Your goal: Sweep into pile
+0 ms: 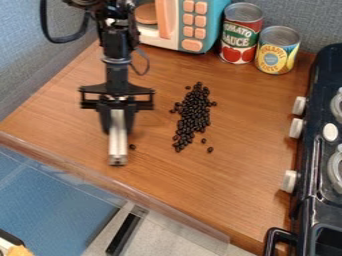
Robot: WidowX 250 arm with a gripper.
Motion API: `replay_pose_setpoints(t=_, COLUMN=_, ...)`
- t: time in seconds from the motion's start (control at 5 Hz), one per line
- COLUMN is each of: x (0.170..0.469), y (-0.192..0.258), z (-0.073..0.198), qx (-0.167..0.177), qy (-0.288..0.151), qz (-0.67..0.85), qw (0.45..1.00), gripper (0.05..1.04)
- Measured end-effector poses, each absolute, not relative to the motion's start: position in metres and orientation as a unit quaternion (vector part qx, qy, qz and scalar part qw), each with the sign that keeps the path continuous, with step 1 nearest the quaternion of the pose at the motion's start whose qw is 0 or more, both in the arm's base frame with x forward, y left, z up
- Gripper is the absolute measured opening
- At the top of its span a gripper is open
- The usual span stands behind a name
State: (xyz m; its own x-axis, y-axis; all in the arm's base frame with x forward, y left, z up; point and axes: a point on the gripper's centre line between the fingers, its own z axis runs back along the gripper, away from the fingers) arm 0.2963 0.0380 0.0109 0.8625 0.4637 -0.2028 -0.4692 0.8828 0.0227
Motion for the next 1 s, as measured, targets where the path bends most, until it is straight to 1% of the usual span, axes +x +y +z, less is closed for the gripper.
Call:
replay_pose_setpoints(t=0.2, x=0.3, y=0.008, z=0.013, qx=-0.034, qy=0.115, qz=0.22, qw=0.968, gripper=0.372)
replay_pose_setpoints(t=0.4, x=0.305, y=0.005, z=0.014, qx=-0.042, qy=0.127, qz=0.229, qw=0.964, gripper=0.372)
replay_pose_setpoints(t=0.6, x=0.312, y=0.004, z=0.017, qx=-0.048, qy=0.118, qz=0.232, qw=0.964, gripper=0.372)
replay_pose_setpoints(t=0.8, x=0.312, y=0.004, z=0.019, qx=-0.051, qy=0.122, qz=0.228, qw=0.965, gripper=0.372)
replay_pose_setpoints(t=1.0, x=0.311, y=0.021, z=0.026, qx=-0.061, qy=0.113, qz=0.235, qw=0.963, gripper=0.372)
